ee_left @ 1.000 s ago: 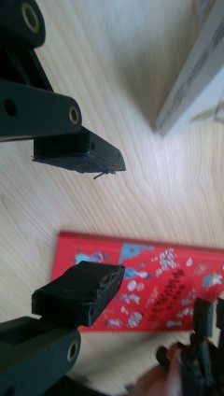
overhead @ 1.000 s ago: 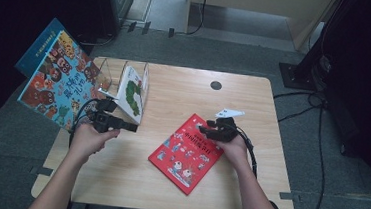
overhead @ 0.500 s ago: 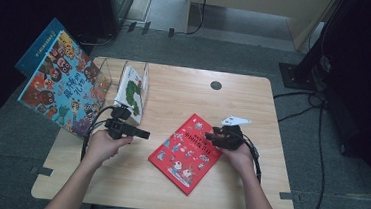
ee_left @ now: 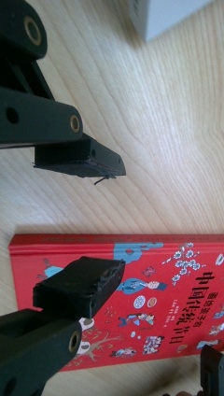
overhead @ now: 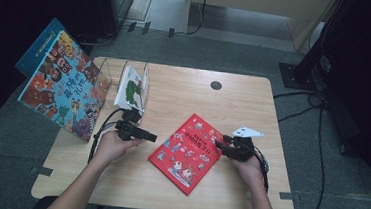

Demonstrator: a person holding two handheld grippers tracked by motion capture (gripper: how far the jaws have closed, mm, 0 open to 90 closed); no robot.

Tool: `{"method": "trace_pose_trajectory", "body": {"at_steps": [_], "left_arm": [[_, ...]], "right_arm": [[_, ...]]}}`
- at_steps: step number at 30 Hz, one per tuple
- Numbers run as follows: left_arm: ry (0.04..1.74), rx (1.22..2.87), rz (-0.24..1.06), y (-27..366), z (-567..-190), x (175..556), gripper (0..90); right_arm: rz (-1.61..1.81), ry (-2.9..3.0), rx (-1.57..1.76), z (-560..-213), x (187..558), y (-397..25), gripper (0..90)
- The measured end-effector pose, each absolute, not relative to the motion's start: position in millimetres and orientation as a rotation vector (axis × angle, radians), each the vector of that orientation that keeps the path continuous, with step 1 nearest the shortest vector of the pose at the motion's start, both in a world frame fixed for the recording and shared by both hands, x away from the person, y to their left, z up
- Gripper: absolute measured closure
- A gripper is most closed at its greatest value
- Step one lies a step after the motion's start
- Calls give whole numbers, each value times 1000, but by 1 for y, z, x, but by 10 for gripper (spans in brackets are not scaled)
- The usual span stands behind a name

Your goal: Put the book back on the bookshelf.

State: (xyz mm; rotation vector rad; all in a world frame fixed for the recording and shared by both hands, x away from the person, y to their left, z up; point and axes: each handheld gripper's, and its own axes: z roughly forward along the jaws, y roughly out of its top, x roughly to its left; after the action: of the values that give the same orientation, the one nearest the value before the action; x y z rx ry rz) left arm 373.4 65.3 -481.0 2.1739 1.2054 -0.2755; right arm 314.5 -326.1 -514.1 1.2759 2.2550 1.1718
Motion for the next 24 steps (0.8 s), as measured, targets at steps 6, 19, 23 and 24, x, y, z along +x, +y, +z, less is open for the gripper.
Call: {"method": "trace_pose_trajectory", "body": {"at_steps": [6,19,23,24], "left_arm": [[1184,2171,-282,57,-485,377,482],[1063,2231,-219,44,-494,374,536],[1085,2173,-253,49,-496,374,554],[1092,2154,-272,50,-497,374,556]], "right_arm": [[1170,2242,1278,-515,301,-336,589],[1139,2307,1318,-518,289,-342,819],[1144,2299,1322,-518,291,-341,822],[1145,2297,1320,-518,291,-341,822]]}}
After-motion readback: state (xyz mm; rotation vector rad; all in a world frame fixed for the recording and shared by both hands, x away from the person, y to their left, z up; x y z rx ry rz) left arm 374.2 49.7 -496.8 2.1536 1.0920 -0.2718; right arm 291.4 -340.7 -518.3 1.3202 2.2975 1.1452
